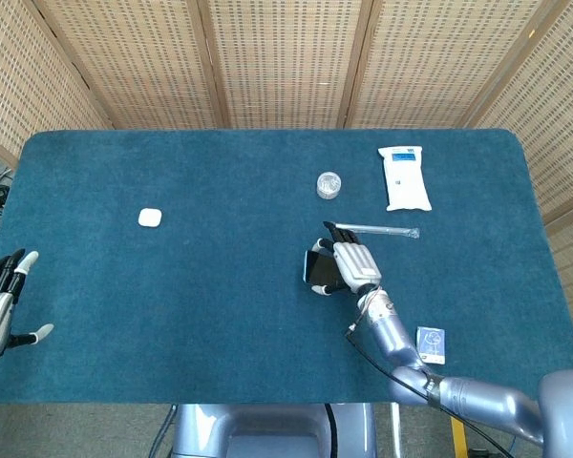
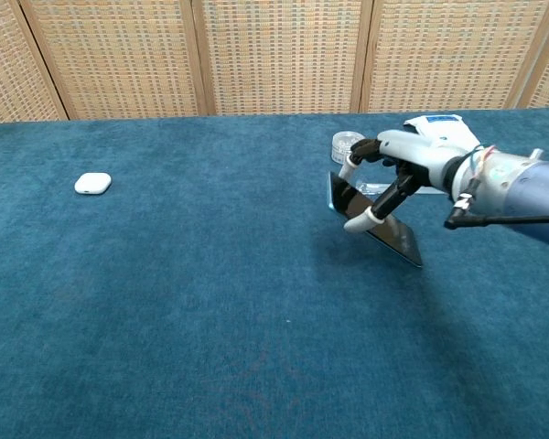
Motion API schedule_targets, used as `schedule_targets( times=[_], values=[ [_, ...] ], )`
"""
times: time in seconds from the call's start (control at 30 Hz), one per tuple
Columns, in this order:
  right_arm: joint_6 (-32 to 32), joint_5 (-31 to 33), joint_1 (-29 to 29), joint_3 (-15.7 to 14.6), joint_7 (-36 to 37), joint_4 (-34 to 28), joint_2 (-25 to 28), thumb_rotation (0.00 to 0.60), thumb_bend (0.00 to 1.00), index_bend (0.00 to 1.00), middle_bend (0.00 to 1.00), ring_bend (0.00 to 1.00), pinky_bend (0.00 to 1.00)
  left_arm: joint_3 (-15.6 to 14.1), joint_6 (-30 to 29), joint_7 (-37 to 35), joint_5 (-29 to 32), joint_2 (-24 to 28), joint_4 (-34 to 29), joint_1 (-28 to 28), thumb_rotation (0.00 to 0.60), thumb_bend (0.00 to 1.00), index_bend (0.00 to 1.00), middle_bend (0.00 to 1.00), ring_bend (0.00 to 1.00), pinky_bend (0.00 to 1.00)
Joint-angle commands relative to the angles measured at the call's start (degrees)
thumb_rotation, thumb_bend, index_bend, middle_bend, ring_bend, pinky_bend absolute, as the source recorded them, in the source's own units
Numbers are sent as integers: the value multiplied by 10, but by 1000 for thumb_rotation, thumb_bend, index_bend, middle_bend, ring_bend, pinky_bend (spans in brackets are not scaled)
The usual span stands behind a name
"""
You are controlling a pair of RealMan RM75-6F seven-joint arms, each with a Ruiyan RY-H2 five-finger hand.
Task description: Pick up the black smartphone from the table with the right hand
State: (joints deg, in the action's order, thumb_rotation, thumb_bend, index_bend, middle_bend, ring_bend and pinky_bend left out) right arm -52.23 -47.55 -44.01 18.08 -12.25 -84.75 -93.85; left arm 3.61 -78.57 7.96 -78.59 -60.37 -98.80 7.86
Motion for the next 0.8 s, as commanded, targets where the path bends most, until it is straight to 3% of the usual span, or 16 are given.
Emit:
schedule_targets(
  times=[0.03,0.37,0.63,0.67,0.73,0.8],
  values=[
    [6,-51,27,8,65,-16,26,600,414,533,0,0,0,-1,-1,1,-2,0,-1,0,600,0,0,0,0,0],
    [3,-161,63,0,223,17,38,600,414,533,0,0,0,-3,-5,9,-3,-3,-2,-1,600,0,0,0,0,0],
    [2,-234,91,-32,337,73,53,600,408,516,0,0,0,-6,-8,17,-6,-6,-3,-2,600,0,0,0,0,0],
    [4,-242,94,-37,357,84,55,600,405,471,0,0,0,-6,-9,19,-7,-7,-4,-2,600,0,0,0,0,0],
    [6,-253,100,-44,387,98,59,600,401,284,0,0,0,-7,-10,21,-8,-8,-4,-3,600,0,0,0,0,0],
    [6,-268,108,-52,422,111,68,600,378,46,0,0,0,-8,-11,22,-9,-8,-5,-3,600,0,0,0,0,0]
  ],
)
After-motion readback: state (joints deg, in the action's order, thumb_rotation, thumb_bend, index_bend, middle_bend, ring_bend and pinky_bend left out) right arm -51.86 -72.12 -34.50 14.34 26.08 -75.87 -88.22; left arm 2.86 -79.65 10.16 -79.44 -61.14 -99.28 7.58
